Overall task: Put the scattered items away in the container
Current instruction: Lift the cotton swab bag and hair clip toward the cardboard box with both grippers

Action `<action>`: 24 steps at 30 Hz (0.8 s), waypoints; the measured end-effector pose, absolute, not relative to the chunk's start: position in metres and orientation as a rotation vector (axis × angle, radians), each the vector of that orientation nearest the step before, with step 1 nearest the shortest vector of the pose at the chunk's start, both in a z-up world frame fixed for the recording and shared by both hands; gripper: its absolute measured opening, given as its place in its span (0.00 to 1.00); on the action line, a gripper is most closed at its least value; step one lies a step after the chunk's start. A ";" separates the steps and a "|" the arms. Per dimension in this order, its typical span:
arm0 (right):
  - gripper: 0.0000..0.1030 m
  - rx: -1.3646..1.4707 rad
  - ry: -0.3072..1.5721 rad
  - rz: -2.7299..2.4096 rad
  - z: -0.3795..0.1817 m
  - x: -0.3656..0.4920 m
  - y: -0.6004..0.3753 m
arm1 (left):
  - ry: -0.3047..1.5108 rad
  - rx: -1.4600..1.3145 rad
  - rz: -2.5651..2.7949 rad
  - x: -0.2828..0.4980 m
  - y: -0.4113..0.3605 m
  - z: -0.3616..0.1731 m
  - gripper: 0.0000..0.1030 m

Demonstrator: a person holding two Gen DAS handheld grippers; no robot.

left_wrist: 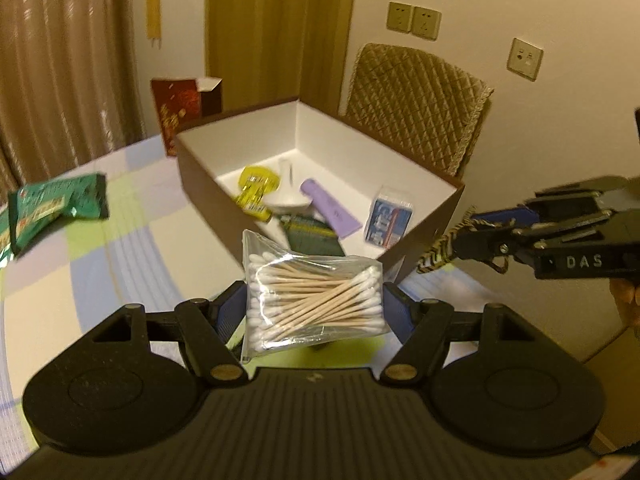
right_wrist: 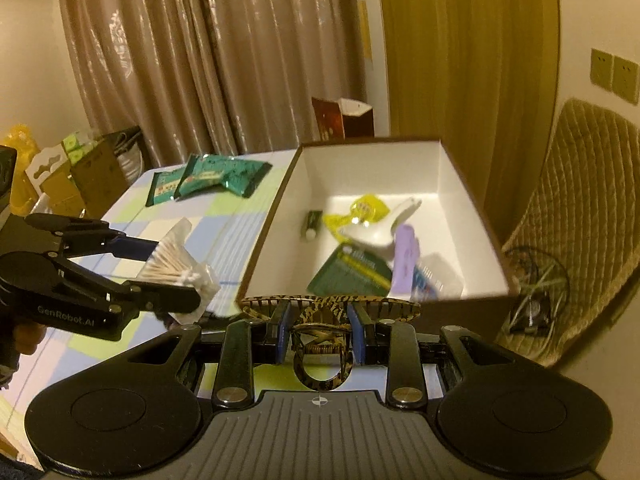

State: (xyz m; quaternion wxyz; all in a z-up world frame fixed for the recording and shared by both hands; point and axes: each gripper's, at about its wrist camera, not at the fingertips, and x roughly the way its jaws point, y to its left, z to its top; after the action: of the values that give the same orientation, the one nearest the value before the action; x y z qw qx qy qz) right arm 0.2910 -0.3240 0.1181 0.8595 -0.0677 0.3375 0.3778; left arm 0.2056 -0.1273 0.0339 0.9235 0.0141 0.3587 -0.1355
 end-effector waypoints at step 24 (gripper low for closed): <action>0.27 -0.448 0.723 0.998 0.093 0.418 -0.288 | 0.814 0.228 -0.379 0.340 -0.169 0.014 0.67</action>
State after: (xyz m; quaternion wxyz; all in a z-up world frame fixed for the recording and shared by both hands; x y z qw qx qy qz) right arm 0.4179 -0.2884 0.0933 0.7927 -0.2081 0.3360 0.4642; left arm 0.3395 -0.1690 0.0138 0.8946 0.1099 0.3927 -0.1828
